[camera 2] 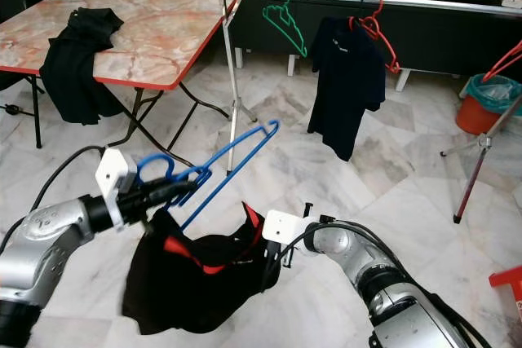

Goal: Hang hanger

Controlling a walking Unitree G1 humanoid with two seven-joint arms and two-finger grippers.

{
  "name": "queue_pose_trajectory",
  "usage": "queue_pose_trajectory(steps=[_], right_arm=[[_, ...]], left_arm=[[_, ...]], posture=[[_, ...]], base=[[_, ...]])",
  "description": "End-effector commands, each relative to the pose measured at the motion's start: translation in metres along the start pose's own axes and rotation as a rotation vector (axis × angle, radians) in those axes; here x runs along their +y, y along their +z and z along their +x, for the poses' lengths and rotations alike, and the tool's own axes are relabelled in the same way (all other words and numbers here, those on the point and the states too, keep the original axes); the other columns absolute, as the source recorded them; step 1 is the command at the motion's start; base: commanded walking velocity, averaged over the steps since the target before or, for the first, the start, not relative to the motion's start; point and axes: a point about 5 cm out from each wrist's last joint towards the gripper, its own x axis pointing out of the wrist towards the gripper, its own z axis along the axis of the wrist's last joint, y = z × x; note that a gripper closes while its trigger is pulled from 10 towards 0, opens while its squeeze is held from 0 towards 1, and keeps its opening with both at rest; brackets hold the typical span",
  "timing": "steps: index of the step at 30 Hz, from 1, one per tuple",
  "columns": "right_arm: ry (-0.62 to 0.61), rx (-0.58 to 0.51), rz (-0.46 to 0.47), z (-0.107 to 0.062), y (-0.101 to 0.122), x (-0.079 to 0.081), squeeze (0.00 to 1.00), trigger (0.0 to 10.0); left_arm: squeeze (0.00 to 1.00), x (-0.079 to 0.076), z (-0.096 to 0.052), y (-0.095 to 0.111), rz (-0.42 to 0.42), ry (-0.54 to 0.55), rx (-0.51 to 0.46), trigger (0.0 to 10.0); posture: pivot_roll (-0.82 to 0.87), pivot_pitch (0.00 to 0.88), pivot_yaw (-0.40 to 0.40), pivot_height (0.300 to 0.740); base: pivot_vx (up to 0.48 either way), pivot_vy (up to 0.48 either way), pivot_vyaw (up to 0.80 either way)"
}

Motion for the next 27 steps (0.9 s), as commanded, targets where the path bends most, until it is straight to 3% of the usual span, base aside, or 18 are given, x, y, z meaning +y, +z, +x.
queue_pose_trajectory(steps=[1, 5, 8, 11, 13, 17, 18, 19, 20, 23, 27], right_arm=[[-0.021, -0.05, 0.058, 0.001, 0.005, -0.001, 0.0, 0.0], [0.001, -0.121, 0.095, 0.005, 0.013, 0.005, 0.0, 0.0], [-0.001, -0.159, 0.127, 0.006, 0.018, 0.006, 0.0, 0.0], [-0.038, -0.197, 0.182, 0.007, 0.022, 0.003, 0.0, 0.0], [-0.08, -0.191, 0.188, 0.007, 0.021, 0.0, 0.0, 0.0], [-0.141, -0.183, 0.209, 0.006, 0.02, -0.005, 0.0, 0.0], [-0.228, -0.207, 0.292, 0.005, 0.02, -0.012, 0.0, 0.0], [-0.278, -0.235, 0.381, 0.004, 0.02, -0.016, 0.0, 0.0], [-0.278, -0.235, 0.381, 0.004, 0.02, -0.016, 0.0, 0.0], [-0.429, -0.293, 0.584, -0.002, 0.014, -0.024, 0.0, 0.0], [-0.743, -0.28, 0.818, -0.02, -0.011, -0.035, 0.0, 0.0]], left_arm=[[0.0, 0.005, 0.005, 0.005, -0.039, 0.074, -0.072, 10.0], [0.0, 0.002, 0.023, 0.007, -0.134, 0.164, -0.178, 10.0], [0.0, 0.002, 0.03, 0.007, -0.16, 0.2, -0.204, 10.0], [0.0, 0.012, 0.032, 0.006, -0.127, 0.328, -0.21, 10.0], [0.0, 0.027, 0.026, 0.003, -0.066, 0.454, -0.17, 10.0], [0.0, 0.034, 0.02, -0.003, 0.033, 0.521, -0.086, 10.0], [0.0, 0.038, 0.012, -0.015, 0.107, 0.576, 0.01, 10.0], [0.0, 0.037, 0.008, -0.022, 0.114, 0.59, 0.041, 10.0], [0.0, 0.037, 0.008, -0.022, 0.114, 0.59, 0.041, 10.0], [0.0, 0.031, -0.001, -0.036, 0.121, 0.611, 0.085, 10.0], [0.0, 0.028, -0.016, -0.049, 0.101, 0.711, 0.101, 10.0]], posture=[[0.06, 0.068, 0.006, 0.74], [0.06, 0.064, 0.004, 0.74], [0.06, 0.063, 0.005, 0.74], [0.06, 0.06, 0.008, 0.74], [0.06, 0.059, 0.012, 0.74], [0.06, 0.059, 0.014, 0.74], [0.06, 0.059, 0.014, 0.74], [0.06, 0.059, 0.014, 0.74], [0.06, 0.059, 0.014, 0.74], [0.06, 0.064, 0.02, 0.74], [0.06, 0.07, 0.027, 0.74]], base=[[0.0, 0.0, 0.0], [0.0, 0.0, 0.0], [0.0, 0.0, 0.0], [0.0, 0.0, 0.0], [0.0, 0.0, 0.0], [0.0, 0.0, 0.0], [0.0, 0.0, 0.0], [0.0, 0.0, 0.0], [0.0, 0.0, 0.0], [0.0, 0.0, 0.0], [0.0, 0.0, 0.0]])
